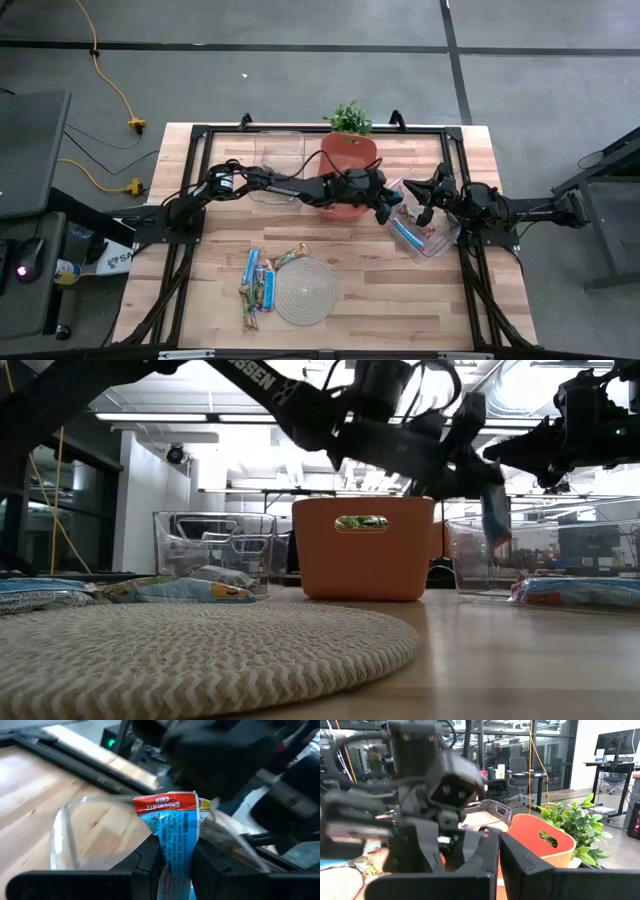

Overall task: Pick and place Granola Bars by type
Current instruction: Put the red granola bar into the right transparent bin

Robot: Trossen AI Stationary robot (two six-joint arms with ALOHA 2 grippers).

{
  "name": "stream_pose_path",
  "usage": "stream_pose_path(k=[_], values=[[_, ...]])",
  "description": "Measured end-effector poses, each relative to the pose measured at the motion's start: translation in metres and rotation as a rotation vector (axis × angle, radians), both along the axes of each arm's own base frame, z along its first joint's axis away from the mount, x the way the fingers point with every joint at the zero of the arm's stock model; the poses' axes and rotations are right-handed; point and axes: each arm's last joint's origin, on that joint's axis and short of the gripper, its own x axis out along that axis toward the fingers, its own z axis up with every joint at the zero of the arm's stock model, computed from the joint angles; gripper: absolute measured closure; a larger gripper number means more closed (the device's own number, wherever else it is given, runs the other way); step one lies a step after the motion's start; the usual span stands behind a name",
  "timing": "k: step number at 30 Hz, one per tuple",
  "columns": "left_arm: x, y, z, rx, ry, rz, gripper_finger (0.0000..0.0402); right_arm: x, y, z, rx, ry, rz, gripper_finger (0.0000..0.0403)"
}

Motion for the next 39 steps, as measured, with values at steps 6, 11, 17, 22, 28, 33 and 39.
stream_pose_path(k=[6,11,17,22,28,33,39], values=[[0.006,0.0,0.019,0.073,0.015,-0.022,0.0323,0.0,0.0,0.0,0.0,0.0,0.0,0.0402],[0.006,0.0,0.025,0.111,0.098,-0.049,0.0323,0.0,0.0,0.0,0.0,0.0,0.0,0.0402],[0.005,0.0,0.021,0.133,0.145,-0.059,0.0323,0.0,0.0,0.0,0.0,0.0,0.0,0.0402],[0.005,0.0,0.021,0.141,0.151,-0.061,0.0319,0.0,0.0,0.0,0.0,0.0,0.0,0.0402],[0.005,0.0,0.021,0.15,0.152,-0.064,0.0267,0.0,0.0,0.0,0.0,0.0,0.001,0.0402],[0.005,0.0,0.021,0.152,0.152,-0.065,0.0223,0.0,0.0,0.0,0.0,0.0,0.0,0.0402],[0.005,-0.001,0.021,0.152,0.149,-0.087,0.0207,0.0,0.0,0.0,0.0,0.0,0.001,0.0402]])
